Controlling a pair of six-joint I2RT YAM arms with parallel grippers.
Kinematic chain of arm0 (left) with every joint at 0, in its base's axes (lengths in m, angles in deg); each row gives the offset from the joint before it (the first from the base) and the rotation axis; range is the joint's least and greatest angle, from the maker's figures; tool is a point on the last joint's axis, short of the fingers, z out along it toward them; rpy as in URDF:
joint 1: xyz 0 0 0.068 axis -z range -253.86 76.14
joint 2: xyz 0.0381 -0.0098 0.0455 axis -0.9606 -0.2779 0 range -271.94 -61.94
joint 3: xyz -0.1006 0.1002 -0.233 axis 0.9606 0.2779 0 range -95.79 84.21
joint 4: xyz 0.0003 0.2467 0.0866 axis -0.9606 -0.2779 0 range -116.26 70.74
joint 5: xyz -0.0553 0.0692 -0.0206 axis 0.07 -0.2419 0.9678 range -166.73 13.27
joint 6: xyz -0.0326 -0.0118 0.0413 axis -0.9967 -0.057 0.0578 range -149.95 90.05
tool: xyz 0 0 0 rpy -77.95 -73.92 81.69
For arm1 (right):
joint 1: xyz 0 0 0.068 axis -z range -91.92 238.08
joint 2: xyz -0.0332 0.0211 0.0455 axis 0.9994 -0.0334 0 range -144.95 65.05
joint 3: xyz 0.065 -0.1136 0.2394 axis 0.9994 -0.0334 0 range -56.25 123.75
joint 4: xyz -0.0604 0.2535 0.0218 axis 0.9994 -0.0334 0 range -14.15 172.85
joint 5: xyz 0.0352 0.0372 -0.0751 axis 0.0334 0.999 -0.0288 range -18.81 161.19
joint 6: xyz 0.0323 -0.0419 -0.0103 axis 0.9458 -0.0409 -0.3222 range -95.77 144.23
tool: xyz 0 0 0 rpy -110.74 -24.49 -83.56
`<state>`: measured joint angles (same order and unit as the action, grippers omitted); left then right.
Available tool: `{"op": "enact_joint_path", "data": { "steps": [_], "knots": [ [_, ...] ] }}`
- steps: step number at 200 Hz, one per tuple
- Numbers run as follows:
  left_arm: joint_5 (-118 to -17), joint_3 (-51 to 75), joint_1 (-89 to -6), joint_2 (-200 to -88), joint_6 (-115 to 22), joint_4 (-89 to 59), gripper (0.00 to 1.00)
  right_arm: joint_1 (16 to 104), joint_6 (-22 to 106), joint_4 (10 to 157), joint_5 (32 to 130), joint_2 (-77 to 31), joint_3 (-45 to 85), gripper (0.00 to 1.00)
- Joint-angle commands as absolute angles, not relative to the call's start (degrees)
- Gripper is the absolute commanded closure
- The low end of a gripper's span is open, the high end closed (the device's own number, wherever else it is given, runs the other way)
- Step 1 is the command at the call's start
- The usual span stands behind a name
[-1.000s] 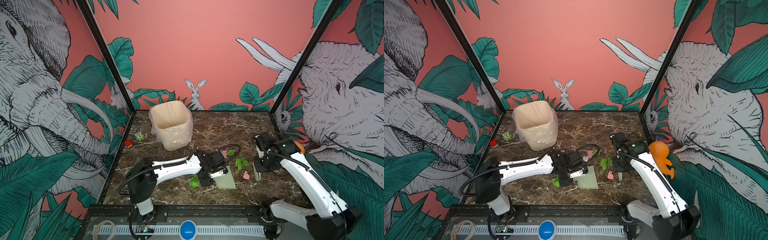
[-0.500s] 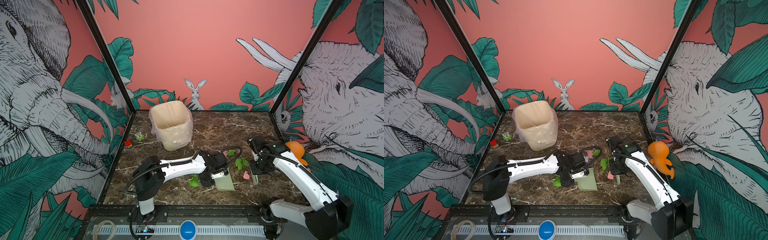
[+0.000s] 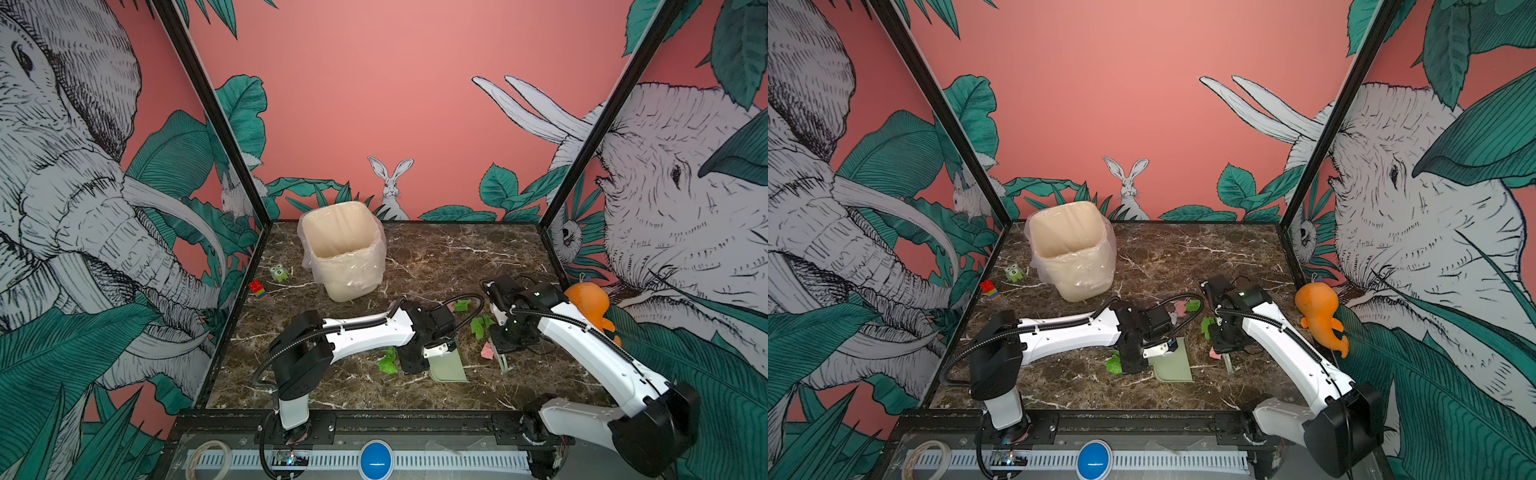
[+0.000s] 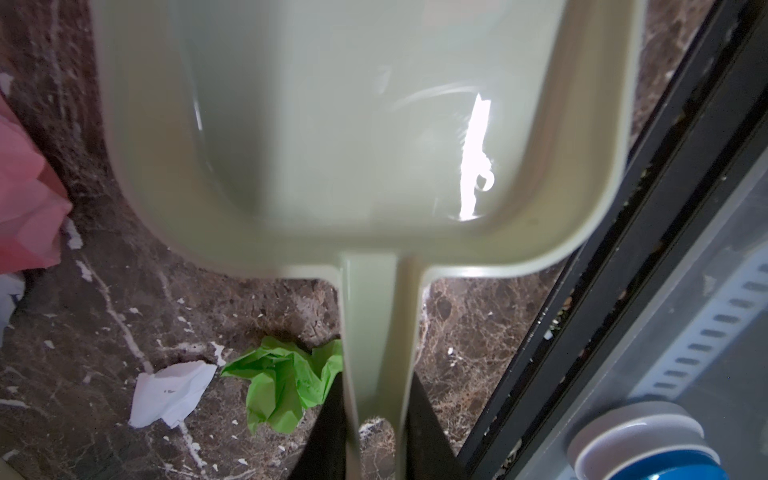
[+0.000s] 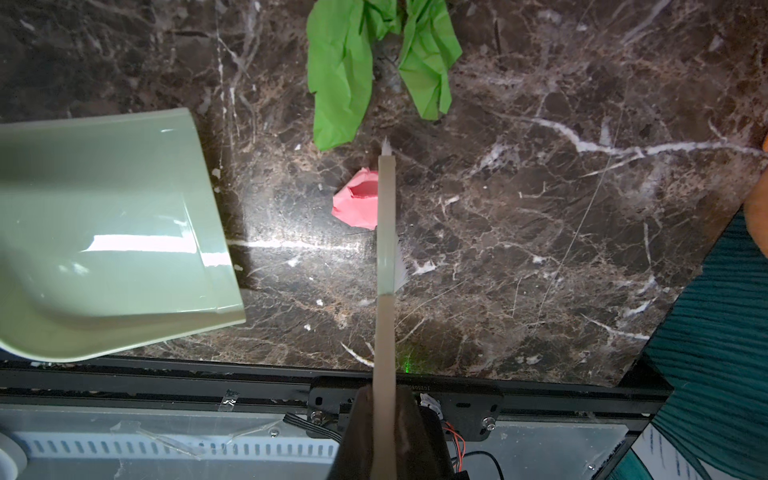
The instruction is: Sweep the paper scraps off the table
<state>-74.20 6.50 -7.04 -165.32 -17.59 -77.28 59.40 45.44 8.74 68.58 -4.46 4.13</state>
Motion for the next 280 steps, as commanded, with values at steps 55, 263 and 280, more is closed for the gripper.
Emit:
{"op": "enact_joint_path", "data": {
  "steps": [55,263,280],
  "knots": [
    [-73.38,8.21,-6.67,-165.34,-19.1,-76.83,0.98,54.25,47.34,9.56,74.5,-4.66,7.36,1.0],
    [-74.43,8.71,-6.72,-167.06,-20.1,-75.34,1.0,54.09,45.91,12.08,77.09,-7.28,5.45,1.0],
    [-74.45,8.73,-6.72,-166.97,-20.1,-75.21,1.0,53.49,46.11,12.91,79.07,-7.28,5.29,1.0]
  ]
}}
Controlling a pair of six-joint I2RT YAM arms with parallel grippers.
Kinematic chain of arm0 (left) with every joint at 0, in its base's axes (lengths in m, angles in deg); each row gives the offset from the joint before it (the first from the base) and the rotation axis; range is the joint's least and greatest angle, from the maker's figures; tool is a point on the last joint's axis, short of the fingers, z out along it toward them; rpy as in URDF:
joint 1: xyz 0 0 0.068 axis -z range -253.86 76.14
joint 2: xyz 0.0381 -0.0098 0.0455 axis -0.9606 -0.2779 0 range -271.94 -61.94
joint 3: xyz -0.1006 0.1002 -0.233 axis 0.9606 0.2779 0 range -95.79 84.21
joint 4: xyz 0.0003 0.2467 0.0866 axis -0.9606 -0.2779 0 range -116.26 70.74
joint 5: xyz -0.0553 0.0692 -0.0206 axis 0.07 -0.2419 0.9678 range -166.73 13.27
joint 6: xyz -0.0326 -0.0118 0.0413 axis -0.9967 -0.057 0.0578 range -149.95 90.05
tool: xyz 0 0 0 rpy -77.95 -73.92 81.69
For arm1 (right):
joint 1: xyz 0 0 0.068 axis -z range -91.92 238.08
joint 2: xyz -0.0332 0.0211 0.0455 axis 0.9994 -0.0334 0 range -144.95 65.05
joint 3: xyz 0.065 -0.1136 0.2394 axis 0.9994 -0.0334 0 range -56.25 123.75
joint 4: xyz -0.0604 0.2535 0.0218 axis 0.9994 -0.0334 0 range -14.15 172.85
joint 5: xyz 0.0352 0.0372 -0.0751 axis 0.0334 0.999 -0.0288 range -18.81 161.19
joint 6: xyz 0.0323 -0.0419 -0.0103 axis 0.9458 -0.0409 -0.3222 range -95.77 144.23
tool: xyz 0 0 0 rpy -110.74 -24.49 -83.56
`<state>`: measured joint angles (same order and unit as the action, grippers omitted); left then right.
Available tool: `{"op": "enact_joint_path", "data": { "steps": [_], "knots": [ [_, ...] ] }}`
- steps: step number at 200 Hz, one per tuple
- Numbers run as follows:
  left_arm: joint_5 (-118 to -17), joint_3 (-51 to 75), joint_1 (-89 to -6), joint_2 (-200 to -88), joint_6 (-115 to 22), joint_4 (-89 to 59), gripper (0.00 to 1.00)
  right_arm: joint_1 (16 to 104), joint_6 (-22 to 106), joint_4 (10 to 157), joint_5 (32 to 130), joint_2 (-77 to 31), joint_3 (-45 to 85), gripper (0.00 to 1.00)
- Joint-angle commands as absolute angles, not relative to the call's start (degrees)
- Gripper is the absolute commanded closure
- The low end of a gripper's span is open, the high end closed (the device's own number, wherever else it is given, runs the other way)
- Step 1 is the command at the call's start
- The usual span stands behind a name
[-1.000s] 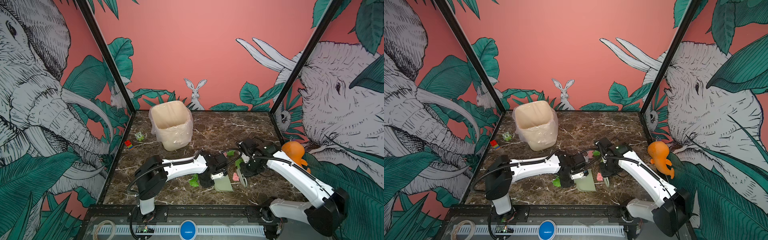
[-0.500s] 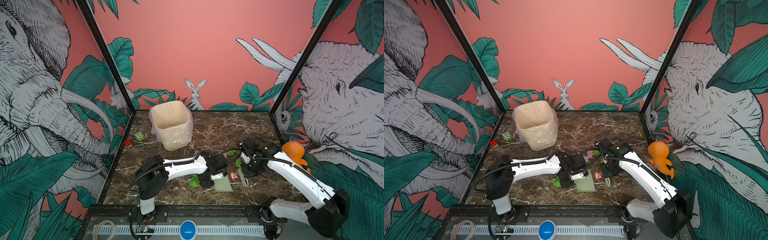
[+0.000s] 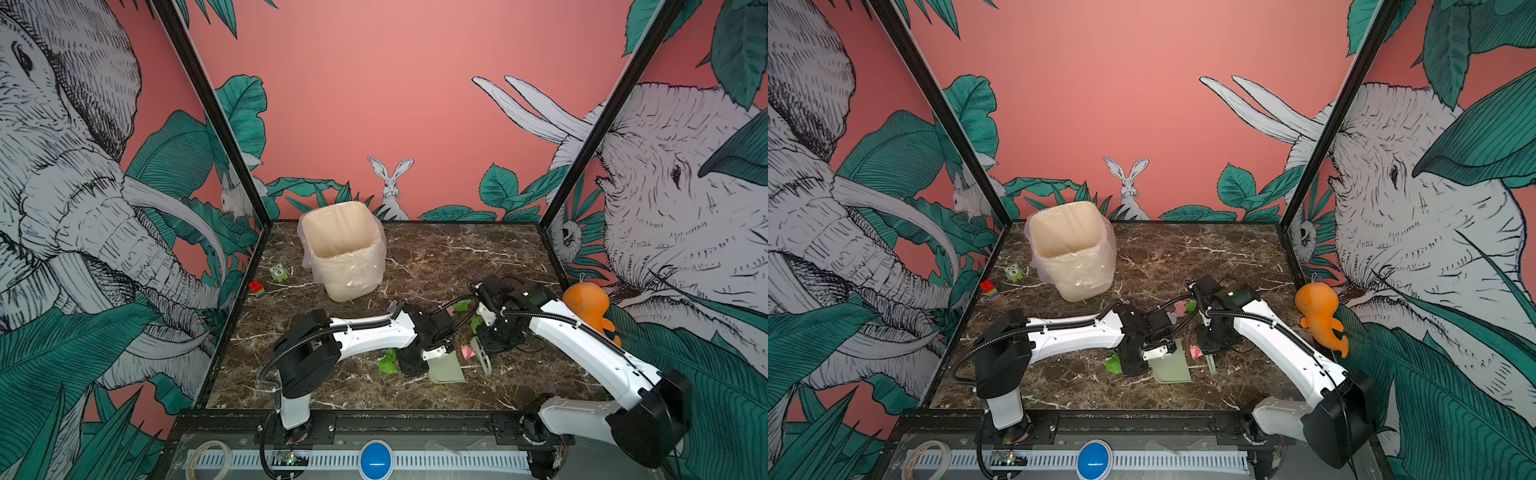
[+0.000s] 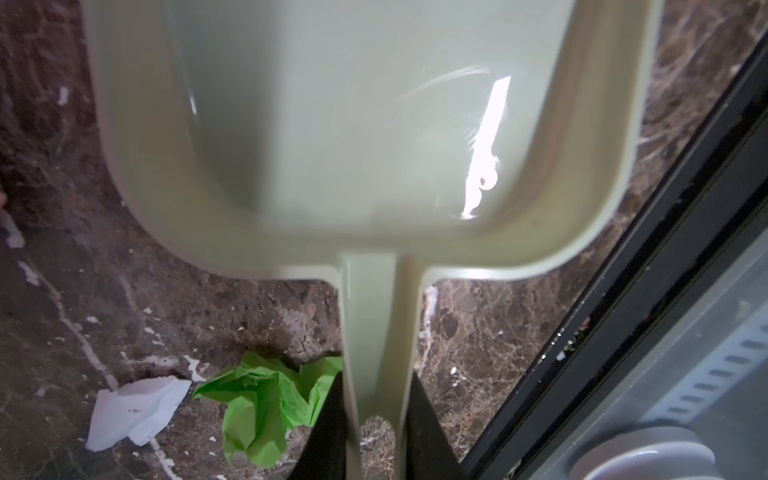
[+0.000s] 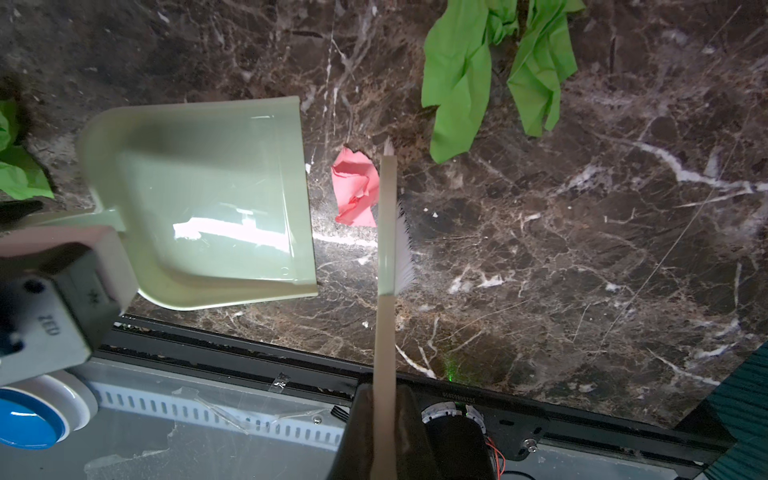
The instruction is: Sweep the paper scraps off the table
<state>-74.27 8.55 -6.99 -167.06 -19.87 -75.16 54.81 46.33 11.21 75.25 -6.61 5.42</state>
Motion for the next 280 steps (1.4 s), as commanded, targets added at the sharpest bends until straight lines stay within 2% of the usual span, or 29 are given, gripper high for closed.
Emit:
{"op": "enact_joint_path", "data": {
  "steps": [1,71,119,160,280],
  "knots": [
    [-74.49,8.72,-6.72,-166.97,-20.1,-75.23,1.0,53.47,46.11,13.03,79.22,-7.28,5.33,1.0],
    [-74.61,9.06,-6.72,-166.62,-20.46,-74.63,1.0,48.05,47.03,15.89,88.54,-7.41,8.51,1.0],
    [-75.27,10.7,-6.72,-164.56,-22.0,-73.2,1.0,47.64,47.98,12.87,84.55,-4.92,11.8,1.0],
    [-76.75,13.03,-6.72,-161.11,-23.83,-70.83,1.0,53.32,46.53,8.58,82.11,-0.52,13.47,1.0],
    [-81.06,15.39,-8.78,-150.91,-29.83,-70.47,1.0,73.46,39.38,7.24,91.79,4.37,22.76,1.0]
  ]
}}
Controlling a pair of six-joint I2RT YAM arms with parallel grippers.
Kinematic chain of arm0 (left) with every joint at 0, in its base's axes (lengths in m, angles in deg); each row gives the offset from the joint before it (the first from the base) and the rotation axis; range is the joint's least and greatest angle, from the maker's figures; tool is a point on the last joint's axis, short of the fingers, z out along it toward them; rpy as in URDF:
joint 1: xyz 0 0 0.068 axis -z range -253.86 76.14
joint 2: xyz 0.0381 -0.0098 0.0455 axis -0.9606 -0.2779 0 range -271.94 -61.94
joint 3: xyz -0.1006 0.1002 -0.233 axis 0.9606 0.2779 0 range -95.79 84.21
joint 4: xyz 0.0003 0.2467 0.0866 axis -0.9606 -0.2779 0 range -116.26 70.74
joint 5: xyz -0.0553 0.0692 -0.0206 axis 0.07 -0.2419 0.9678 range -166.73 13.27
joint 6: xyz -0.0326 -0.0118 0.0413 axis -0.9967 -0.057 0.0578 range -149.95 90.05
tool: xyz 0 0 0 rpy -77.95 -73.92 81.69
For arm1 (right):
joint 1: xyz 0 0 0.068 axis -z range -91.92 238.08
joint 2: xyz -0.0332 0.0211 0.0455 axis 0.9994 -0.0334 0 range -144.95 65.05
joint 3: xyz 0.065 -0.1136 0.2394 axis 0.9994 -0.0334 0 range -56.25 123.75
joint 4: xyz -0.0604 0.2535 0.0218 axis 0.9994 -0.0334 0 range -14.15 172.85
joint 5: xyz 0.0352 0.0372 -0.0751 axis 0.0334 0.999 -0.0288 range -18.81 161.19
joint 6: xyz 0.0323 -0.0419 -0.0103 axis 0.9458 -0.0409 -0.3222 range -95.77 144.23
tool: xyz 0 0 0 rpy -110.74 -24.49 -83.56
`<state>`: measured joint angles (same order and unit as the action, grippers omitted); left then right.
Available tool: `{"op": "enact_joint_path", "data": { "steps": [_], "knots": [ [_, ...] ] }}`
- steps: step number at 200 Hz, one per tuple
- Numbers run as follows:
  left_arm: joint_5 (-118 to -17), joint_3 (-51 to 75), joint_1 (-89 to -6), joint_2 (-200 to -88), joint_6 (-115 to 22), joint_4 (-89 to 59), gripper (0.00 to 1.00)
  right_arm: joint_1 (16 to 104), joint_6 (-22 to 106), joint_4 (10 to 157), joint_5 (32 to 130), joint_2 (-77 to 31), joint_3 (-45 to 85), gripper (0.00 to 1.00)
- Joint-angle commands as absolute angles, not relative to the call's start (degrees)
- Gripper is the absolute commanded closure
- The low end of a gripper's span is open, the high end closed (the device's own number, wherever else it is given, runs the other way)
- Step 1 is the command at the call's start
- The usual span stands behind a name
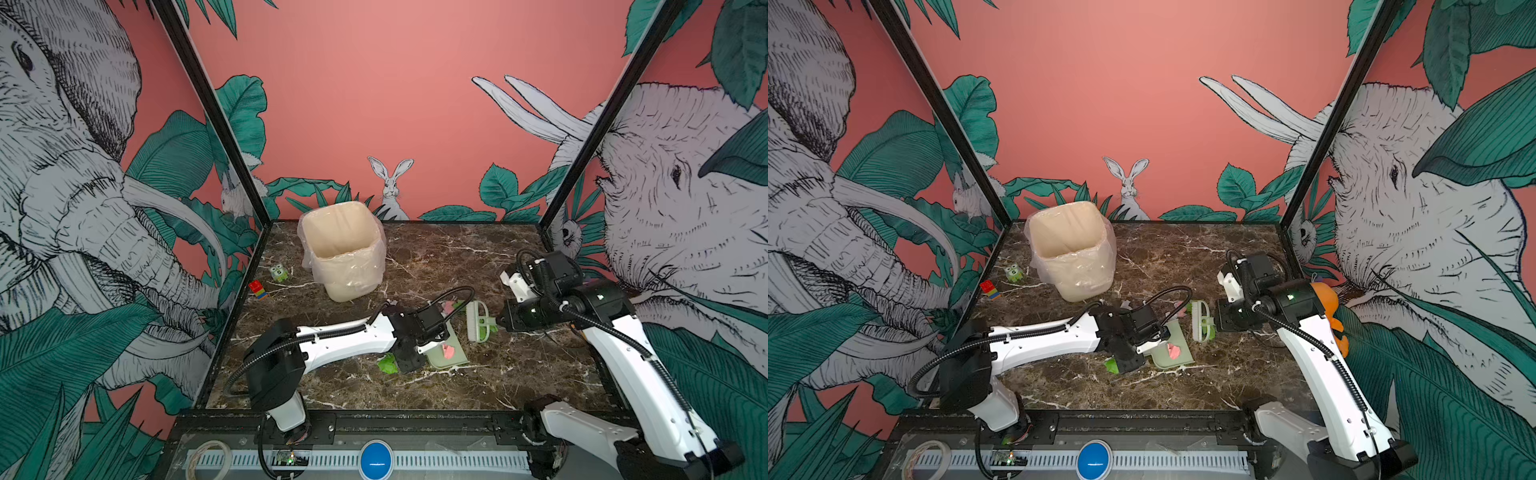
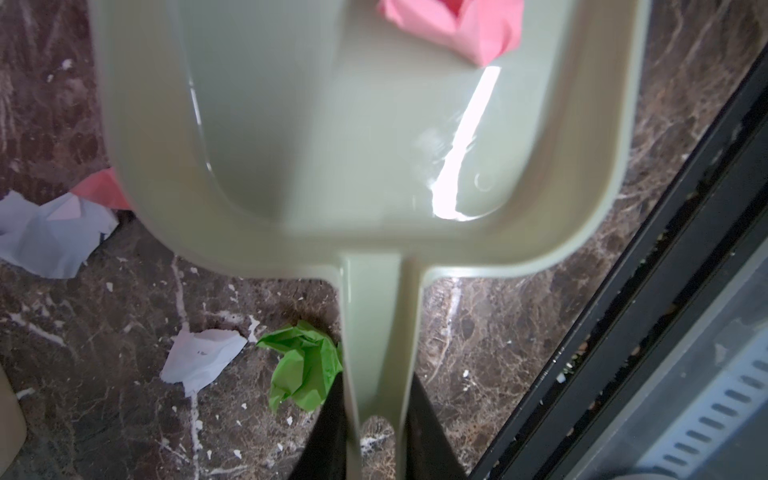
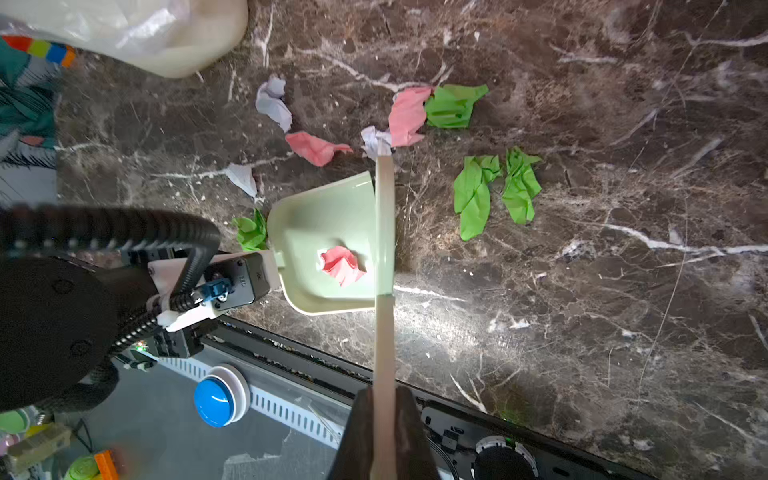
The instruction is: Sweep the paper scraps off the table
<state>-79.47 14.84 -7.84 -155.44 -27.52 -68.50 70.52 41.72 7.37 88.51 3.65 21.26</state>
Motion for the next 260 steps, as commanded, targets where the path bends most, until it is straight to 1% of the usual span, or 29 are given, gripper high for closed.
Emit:
{"op": "enact_joint_path", "data": {
  "steps": [1,61,92,123,158,223,260],
  "knots": [
    [-81.09,15.39,-8.84,-150.72,-29.85,-70.49,1.0,73.61,39.32,7.25,91.82,4.35,22.76,1.0],
    [-81.15,14.28,-13.55,-143.18,-33.67,-72.37,1.0,83.38,36.93,9.02,96.23,4.41,22.35,1.0],
    [-82.3,10.51,-16.04,-140.55,-34.47,-76.39,1.0,86.95,36.71,10.88,100.23,4.44,20.31,1.0],
    [-82.84,4.31,-18.1,-139.4,-35.65,-82.9,1.0,87.56,37.45,13.51,102.68,4.28,16.93,1.0],
    [-81.82,-2.52,-22.22,-138.67,-37.8,-90.46,1.0,87.64,37.94,15.32,104.36,3.8,15.78,1.0],
    [-84.2,-18.36,-26.71,-141.26,-39.69,-104.44,1.0,87.64,37.52,16.24,106.08,2.48,15.54,1.0],
    [-84.54,-24.94,-32.76,-142.27,-40.41,-111.01,1.0,87.64,36.89,16.24,107.07,1.1,16.73,1.0]
  ]
}}
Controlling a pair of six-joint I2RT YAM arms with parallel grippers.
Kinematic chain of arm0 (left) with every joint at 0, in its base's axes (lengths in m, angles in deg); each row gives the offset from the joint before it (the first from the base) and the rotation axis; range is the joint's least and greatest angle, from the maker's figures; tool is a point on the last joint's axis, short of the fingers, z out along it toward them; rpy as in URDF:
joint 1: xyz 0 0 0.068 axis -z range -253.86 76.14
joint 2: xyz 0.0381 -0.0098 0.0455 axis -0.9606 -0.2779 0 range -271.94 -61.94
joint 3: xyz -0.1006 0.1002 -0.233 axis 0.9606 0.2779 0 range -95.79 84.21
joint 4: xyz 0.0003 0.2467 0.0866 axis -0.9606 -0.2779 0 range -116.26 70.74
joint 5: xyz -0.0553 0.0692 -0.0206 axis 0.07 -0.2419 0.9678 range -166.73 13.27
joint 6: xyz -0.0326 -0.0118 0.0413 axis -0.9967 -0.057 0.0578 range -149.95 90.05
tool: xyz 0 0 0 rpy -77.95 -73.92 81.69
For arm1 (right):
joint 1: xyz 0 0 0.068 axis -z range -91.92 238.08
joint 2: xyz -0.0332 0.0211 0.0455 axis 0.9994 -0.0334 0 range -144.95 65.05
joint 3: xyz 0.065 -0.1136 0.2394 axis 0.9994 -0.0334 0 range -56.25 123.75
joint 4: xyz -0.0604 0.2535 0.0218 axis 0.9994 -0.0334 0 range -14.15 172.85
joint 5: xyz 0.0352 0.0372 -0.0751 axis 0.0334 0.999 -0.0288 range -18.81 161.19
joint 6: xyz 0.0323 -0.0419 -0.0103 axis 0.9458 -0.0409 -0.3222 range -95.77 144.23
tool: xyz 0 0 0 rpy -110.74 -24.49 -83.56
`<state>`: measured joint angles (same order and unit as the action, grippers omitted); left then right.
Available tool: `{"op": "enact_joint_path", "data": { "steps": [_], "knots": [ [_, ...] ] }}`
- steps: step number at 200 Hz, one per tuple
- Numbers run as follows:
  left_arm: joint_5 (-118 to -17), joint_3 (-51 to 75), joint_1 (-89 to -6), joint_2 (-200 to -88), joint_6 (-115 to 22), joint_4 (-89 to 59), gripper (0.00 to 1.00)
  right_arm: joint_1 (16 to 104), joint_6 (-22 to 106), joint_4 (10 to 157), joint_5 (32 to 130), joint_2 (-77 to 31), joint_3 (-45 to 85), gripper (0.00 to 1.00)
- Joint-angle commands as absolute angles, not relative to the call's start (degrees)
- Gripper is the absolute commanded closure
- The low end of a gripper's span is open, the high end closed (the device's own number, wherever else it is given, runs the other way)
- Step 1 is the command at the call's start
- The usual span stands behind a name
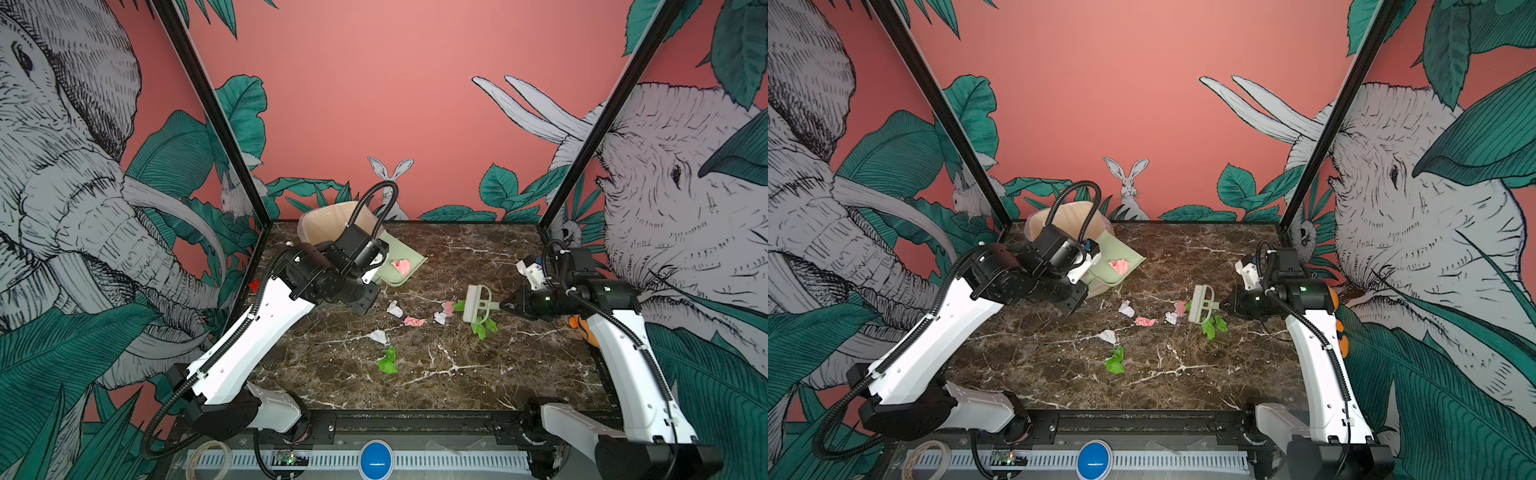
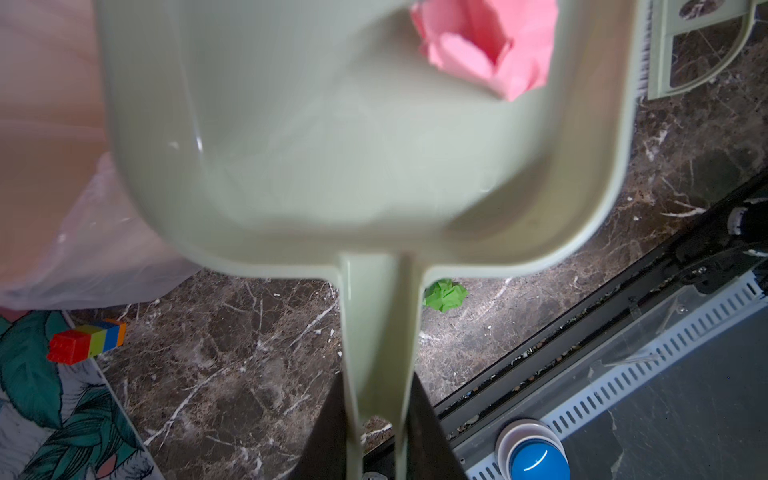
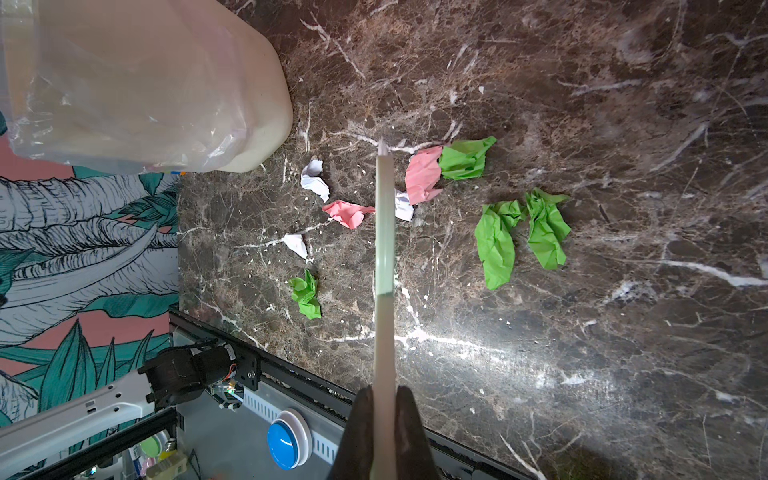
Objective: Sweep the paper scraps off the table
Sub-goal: 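Lift the dustpan over the bin and tip it with the left gripper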
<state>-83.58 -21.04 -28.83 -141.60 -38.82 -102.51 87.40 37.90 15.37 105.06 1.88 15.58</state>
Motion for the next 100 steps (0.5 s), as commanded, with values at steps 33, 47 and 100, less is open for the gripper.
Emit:
{"op": "enact_joint_path", "data": {
  "steps": [33,47,100],
  "knots": [
    [-83.98,-28.44,-40.96,-143.36,-39.93,-113.91,1.0,87.64,36.27,15.97,107.59,0.44,17.4,1.0],
    [-84.13,-29.71,-43.54,-143.91,-39.56,-114.1,1.0,87.64,36.09,16.05,107.85,0.25,17.27,1.0],
    [-88.16,-31.81,-50.74,-146.2,-38.09,-114.42,1.0,87.78,34.97,15.45,108.71,-0.69,17.22,1.0]
  ]
}}
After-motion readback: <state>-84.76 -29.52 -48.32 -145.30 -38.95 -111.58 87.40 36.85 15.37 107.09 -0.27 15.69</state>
